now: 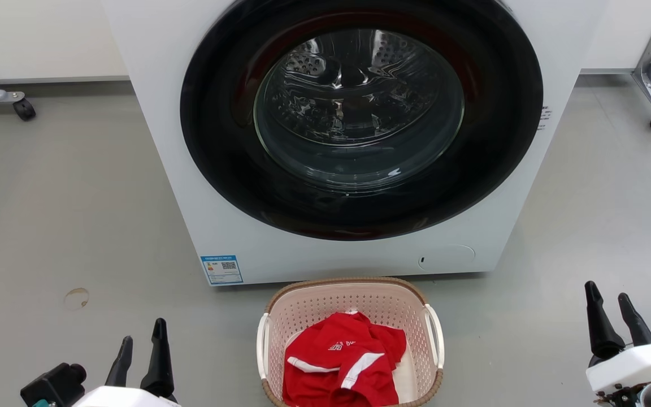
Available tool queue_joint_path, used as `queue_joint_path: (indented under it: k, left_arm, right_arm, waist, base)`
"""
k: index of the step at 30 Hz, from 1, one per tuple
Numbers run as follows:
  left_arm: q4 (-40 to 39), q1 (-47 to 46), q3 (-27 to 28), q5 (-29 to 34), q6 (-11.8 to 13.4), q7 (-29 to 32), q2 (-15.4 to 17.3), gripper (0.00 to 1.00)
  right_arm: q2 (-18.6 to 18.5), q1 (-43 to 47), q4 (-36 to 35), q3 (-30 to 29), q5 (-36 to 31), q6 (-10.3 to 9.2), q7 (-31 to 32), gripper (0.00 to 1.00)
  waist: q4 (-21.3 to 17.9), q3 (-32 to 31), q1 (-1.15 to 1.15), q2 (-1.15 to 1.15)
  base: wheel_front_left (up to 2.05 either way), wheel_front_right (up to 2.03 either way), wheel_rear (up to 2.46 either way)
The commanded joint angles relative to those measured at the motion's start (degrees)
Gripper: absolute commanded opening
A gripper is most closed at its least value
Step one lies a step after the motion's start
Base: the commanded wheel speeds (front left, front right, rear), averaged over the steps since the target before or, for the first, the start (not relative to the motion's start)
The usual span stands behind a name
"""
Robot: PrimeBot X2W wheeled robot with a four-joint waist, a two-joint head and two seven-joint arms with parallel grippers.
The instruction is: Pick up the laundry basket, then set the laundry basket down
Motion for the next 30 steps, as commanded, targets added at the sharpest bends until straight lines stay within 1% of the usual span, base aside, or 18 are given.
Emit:
queue_joint_path:
  k: [1,16,30]
  left_arm:
    - [-2.13,-1.20,0.87,1.69,0.70,-0.87,1.09,1.00]
    - [-5.52,-0.97,-1.86,9.75,3.62,-2.13,3.58,1.00]
    - [-7.48,-0.49,-4.42,15.90,5.76,-3.27,5.29,1.00]
  right_arm:
    - [-1.71,-3.12,-1.88,0.92,-1.71,0.23,-1.15,1.00]
    - [-2.18,-3.26,-4.26,2.33,-10.55,0.27,-2.10,1.00]
    - [-2.58,-3.63,-5.02,3.62,-18.01,0.31,-3.52,1.00]
  waist:
    - [0.04,-0.01,0.00,0.00]
    - [0.30,-0.21,0.00,0.00]
    - [0.28,-0.30,0.00,0.00]
  base:
    - [0.00,0.00,0.00]
    - [0.00,0.00,0.00]
    - [0.00,0.00,0.00]
